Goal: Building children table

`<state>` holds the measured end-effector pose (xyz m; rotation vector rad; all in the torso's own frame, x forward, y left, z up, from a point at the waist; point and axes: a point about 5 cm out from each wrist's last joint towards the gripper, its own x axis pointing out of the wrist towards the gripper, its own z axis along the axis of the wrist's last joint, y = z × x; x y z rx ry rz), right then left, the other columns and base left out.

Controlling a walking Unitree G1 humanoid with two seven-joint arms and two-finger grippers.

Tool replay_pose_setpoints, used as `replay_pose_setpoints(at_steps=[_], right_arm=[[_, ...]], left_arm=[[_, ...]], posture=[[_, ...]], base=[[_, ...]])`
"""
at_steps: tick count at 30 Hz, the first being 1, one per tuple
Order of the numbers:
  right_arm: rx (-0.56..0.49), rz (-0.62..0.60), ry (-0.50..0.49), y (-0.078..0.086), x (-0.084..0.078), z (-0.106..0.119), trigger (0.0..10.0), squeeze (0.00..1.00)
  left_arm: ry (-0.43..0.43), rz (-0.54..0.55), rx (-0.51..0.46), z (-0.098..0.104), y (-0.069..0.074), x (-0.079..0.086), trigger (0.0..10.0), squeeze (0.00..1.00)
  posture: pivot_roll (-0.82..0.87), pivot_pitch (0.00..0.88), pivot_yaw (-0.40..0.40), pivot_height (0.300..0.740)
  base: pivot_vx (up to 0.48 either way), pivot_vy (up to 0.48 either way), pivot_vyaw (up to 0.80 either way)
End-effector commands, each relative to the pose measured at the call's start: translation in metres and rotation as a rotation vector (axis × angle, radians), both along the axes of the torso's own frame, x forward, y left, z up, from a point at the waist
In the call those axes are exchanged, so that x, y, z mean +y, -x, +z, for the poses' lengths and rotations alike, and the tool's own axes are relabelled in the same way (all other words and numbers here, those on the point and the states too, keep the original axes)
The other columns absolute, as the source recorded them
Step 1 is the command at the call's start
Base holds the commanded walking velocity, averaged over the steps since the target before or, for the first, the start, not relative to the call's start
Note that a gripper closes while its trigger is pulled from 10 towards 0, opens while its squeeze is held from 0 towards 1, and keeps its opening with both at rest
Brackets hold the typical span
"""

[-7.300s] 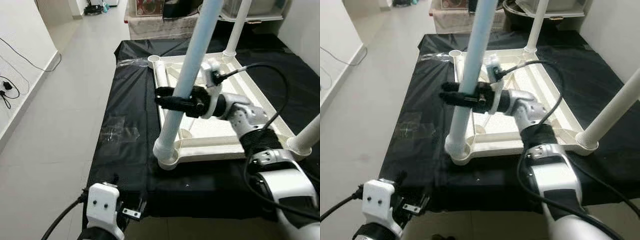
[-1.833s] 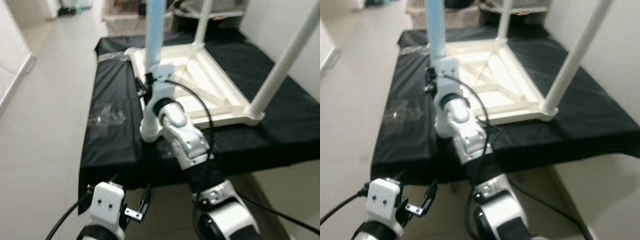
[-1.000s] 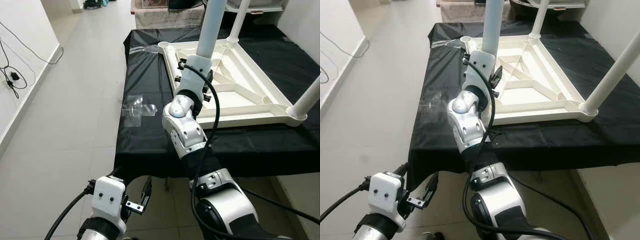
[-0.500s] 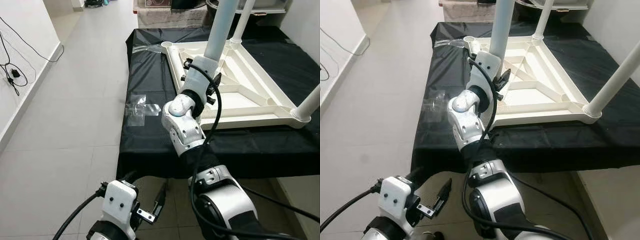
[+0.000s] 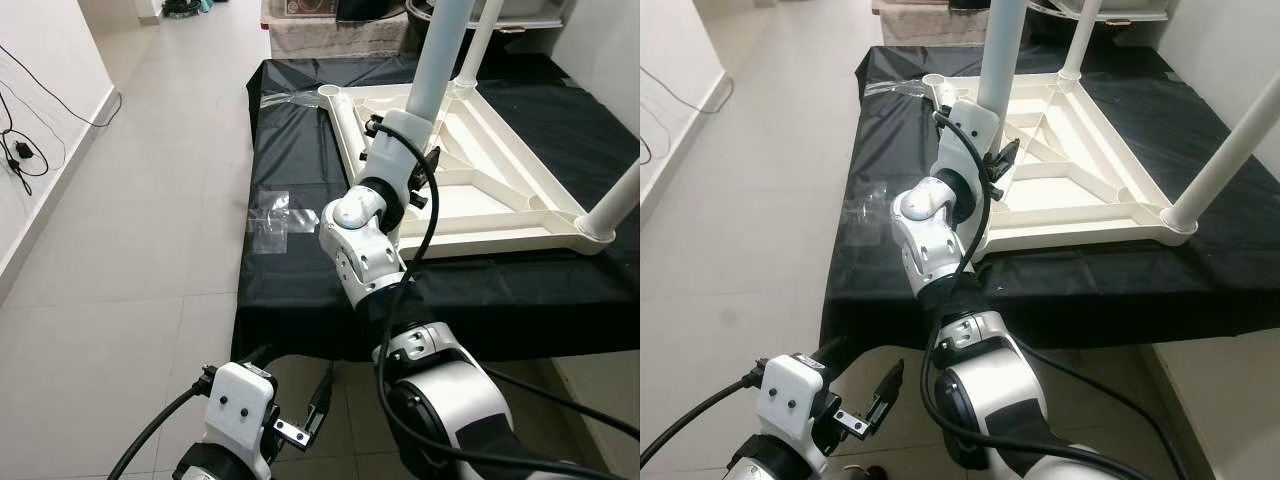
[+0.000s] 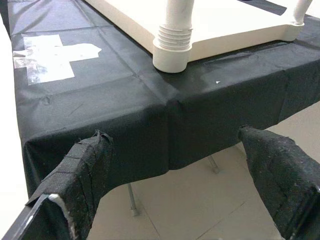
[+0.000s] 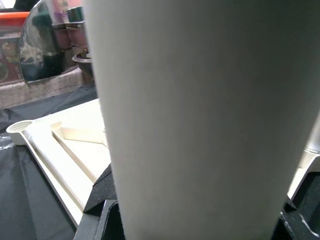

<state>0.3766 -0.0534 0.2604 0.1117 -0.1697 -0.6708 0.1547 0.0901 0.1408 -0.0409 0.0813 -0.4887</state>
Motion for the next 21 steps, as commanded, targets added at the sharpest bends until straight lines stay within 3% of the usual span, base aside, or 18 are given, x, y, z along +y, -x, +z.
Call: replay_pose_setpoints(at_steps=[1, 9, 15, 17, 21], right_arm=[[0.200, 0.029, -0.121, 0.005, 0.016, -0.042, 10.0, 0.00], [0.119, 0.043, -0.112, -0.001, 0.015, -0.015, 10.0, 0.00], [0.149, 0.059, -0.098, -0.001, 0.017, -0.023, 10.0, 0.00], [0.208, 0.070, -0.101, 0.002, 0.020, -0.040, 10.0, 0.00], [0.223, 0.079, -0.100, 0.003, 0.021, -0.045, 10.0, 0.00]], left_arm=[[-0.018, 0.006, 0.013, -0.004, 0.001, 0.002, 10.0, 0.00], [-0.020, 0.009, 0.014, -0.005, 0.001, 0.001, 10.0, 0.00], [-0.021, 0.009, 0.012, -0.005, 0.001, 0.001, 10.0, 0.00], [-0.022, 0.010, 0.012, -0.005, 0.001, 0.001, 10.0, 0.00], [-0.022, 0.009, 0.012, -0.005, 0.001, 0.001, 10.0, 0.00]], posture=[[0.16, 0.174, 0.003, 0.740], [0.15, 0.174, 0.003, 0.740], [0.15, 0.174, 0.003, 0.740], [0.15, 0.174, 0.003, 0.740], [0.15, 0.174, 0.003, 0.740]], base=[[0.000, 0.000, 0.00], [0.000, 0.000, 0.00], [0.000, 0.000, 0.00], [0.000, 0.000, 0.00], [0.000, 0.000, 0.00]])
